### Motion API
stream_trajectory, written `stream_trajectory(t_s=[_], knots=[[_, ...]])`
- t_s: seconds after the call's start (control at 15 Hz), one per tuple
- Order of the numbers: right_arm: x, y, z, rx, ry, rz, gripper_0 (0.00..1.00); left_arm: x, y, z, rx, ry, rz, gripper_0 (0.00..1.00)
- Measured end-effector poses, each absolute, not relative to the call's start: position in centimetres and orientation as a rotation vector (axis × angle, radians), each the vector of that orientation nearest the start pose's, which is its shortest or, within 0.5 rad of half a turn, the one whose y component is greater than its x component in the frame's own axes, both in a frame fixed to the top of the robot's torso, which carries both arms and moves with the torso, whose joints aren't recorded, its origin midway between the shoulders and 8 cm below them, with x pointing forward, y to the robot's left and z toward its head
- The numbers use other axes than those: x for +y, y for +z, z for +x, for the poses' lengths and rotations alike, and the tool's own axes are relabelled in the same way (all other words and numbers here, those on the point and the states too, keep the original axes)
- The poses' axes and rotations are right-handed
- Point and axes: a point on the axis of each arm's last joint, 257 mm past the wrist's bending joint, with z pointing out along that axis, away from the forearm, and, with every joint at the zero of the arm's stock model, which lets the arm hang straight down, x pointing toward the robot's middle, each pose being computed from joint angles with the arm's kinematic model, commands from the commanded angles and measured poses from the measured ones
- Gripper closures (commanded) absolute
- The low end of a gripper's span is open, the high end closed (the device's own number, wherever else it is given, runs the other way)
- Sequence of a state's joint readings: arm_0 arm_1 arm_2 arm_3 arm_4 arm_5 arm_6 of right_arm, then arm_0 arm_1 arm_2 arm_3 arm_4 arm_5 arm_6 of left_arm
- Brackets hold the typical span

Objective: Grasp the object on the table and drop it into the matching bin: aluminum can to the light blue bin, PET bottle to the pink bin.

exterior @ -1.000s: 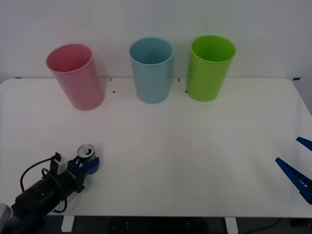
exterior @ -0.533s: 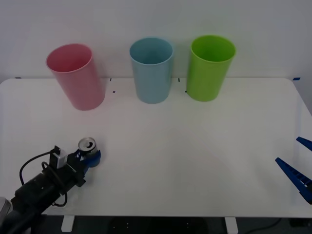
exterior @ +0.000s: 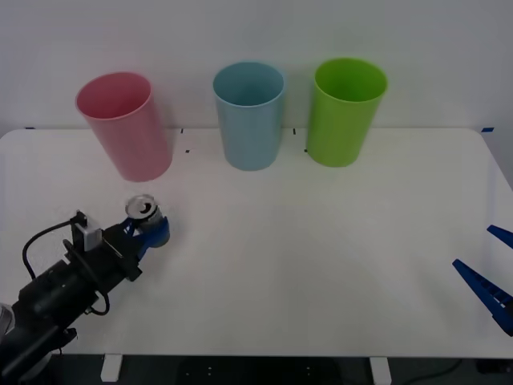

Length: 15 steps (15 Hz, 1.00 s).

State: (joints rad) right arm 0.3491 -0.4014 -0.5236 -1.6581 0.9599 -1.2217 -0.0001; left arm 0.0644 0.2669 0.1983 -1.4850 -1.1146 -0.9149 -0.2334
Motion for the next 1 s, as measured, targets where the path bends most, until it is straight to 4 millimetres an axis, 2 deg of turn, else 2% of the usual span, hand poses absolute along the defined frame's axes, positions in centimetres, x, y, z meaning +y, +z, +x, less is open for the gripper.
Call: stream_trajectory(t_s=[0.13, 0.4, 0.8, 1.0], knots=[[-33.0, -16.9, 34.2, 1.441, 0.567, -0.465, 0.0, 21.4, -19.2, 46.1, 1.389, -0.511, 0.492, 1.0], [-33.0, -16.9, 34.2, 1.441, 0.567, -0.465, 0.0, 21.1, -15.0, 46.6, 1.365, -0.556, 0.466, 1.0], [-33.0, -16.9, 34.2, 1.441, 0.567, -0.465, 0.0, 18.5, -9.0, 49.0, 1.346, -0.632, 0.486, 1.0], [-33.0, -16.9, 34.2, 1.441, 0.567, -0.465, 0.0, 17.0, -6.7, 50.5, 1.352, -0.677, 0.484, 1.0]])
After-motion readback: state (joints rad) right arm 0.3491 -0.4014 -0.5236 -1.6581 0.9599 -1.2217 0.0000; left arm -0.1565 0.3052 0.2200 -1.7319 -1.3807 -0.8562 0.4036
